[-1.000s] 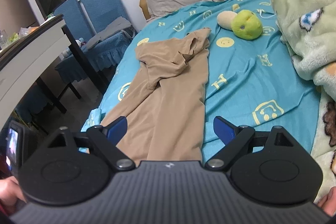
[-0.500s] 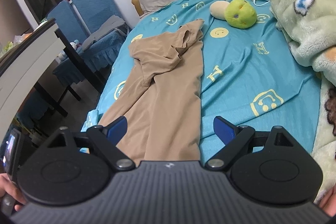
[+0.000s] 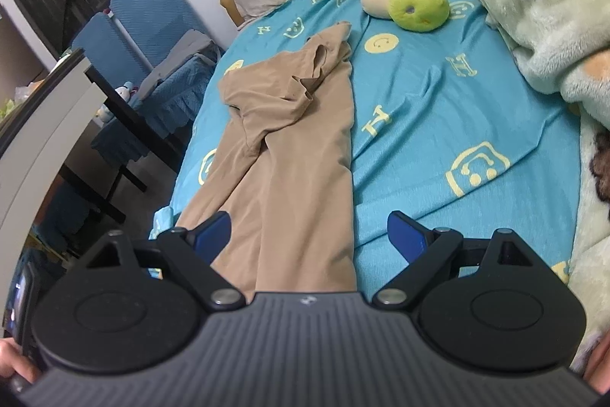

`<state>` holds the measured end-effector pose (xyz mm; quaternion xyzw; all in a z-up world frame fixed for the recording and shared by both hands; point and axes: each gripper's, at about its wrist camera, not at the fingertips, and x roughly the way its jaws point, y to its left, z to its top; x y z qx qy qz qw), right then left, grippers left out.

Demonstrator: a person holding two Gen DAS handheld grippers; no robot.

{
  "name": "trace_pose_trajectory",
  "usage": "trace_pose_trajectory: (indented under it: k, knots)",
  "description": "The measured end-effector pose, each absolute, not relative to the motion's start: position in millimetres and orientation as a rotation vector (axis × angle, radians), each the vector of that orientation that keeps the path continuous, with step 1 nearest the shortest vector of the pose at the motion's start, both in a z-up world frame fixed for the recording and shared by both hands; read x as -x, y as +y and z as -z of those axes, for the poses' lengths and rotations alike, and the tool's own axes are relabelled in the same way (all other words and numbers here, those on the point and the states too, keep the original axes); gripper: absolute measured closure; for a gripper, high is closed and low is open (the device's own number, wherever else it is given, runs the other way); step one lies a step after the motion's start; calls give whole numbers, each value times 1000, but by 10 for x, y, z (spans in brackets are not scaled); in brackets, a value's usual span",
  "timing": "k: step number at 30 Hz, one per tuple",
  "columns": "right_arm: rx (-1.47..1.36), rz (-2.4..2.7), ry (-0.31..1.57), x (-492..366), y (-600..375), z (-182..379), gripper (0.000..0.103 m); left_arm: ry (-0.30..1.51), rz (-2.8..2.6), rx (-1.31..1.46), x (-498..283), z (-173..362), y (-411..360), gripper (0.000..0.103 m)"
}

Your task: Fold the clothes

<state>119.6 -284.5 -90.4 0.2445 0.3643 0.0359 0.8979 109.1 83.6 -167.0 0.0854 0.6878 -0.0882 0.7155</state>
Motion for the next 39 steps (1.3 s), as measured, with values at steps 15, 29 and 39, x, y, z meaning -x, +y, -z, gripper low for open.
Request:
trace_pose_trajectory:
  k: [15, 29, 39]
  knots:
    - [-651, -8, 768, -1264, -3231, 998, 13, 1170, 330, -396, -439, 524, -39, 101]
    - [-736, -43, 806, -1317, -3258, 1116, 13, 1284, 418, -340, -217, 1417, -505, 100]
    - [-711, -101, 875, -1314, -3079, 1241, 13, 1215, 441, -148, -258, 1190, -259, 31]
